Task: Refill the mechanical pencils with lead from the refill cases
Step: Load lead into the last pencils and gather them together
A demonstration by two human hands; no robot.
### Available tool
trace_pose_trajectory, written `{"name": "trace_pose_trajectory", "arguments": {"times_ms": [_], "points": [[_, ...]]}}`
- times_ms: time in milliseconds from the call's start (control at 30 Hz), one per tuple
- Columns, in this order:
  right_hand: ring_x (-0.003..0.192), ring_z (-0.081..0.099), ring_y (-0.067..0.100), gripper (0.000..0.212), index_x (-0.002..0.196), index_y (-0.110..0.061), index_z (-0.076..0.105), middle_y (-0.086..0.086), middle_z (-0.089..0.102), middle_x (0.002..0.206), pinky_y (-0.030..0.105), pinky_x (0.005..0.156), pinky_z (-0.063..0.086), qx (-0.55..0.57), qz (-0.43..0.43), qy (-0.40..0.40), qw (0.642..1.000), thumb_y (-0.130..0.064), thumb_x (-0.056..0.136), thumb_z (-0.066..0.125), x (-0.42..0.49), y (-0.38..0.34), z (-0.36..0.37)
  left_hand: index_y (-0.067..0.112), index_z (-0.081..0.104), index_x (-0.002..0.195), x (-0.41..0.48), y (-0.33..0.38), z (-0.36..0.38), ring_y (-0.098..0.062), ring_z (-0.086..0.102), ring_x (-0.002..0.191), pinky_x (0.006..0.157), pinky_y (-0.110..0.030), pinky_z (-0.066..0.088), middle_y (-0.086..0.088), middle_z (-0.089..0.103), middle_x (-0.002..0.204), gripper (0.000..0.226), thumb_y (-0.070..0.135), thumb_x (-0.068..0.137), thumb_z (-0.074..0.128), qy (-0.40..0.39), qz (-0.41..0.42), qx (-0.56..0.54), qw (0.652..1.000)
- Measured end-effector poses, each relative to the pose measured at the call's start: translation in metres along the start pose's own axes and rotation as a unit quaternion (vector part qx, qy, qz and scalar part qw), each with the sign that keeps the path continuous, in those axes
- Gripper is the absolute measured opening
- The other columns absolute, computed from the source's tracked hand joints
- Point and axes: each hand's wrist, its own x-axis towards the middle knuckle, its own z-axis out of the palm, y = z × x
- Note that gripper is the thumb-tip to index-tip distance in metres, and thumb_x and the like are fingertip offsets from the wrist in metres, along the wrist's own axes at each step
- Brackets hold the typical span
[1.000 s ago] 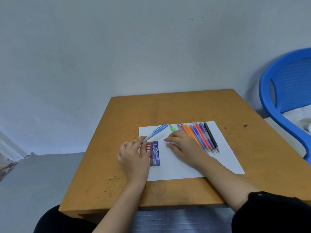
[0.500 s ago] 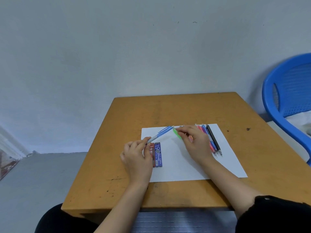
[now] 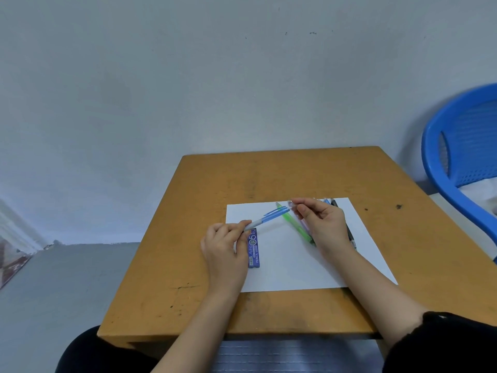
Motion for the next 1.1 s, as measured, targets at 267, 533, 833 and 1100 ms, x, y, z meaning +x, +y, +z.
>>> {"name": "trace_pose_trajectory", "arguments": {"times_ms": [267,533,833,1100], "points": [[0.081,0.064,0.007,0.029,0.086,-0.027,0.071,-0.006,0.071,0.087,0.020,0.081,0.053,-0.016,-0.005,-0.008,1.000,-0.001,0.090,0.058,0.0010,0.0013,-0.0001,0.021,0.074,0.104,0.0001,0.0012,-0.0009,-0.003,0.043,0.091,0.079,-0.032,0.032,0.024,0.057,0.087,0.024,0.019,0.085,0.059,-0.005,-0.001,-0.003,1.000],[0.079,0.061,0.004,0.023,0.089,-0.024,0.068,-0.008,0.068,0.087,0.015,0.074,0.050,-0.067,-0.041,-0.037,0.996,-0.005,0.092,0.056,0.0007,0.0024,-0.0037,0.022,0.074,0.102,0.0004,0.0021,-0.0010,0.001,0.039,0.090,0.080,-0.031,0.031,0.025,0.056,0.089,0.026,0.026,0.088,0.053,0.007,0.009,-0.010,1.000],[0.076,0.061,-0.006,0.021,0.089,-0.024,0.067,-0.013,0.067,0.089,0.014,0.073,0.050,-0.092,-0.045,-0.044,0.994,-0.006,0.093,0.056,-0.0003,0.0017,-0.0038,0.022,0.074,0.103,0.0000,0.0038,-0.0033,-0.007,0.045,0.090,0.081,-0.030,0.030,0.024,0.056,0.089,0.032,0.030,0.089,0.046,0.020,0.011,0.001,1.000],[0.068,0.058,-0.010,0.015,0.093,-0.013,0.067,-0.007,0.065,0.086,0.007,0.067,0.046,-0.103,-0.040,-0.060,0.992,-0.007,0.094,0.053,-0.0040,-0.0044,-0.0022,0.021,0.074,0.104,-0.0003,0.0029,-0.0036,-0.008,0.045,0.091,0.080,-0.031,0.030,0.015,0.065,0.088,0.032,0.031,0.089,0.047,0.011,0.008,0.005,1.000]]}}
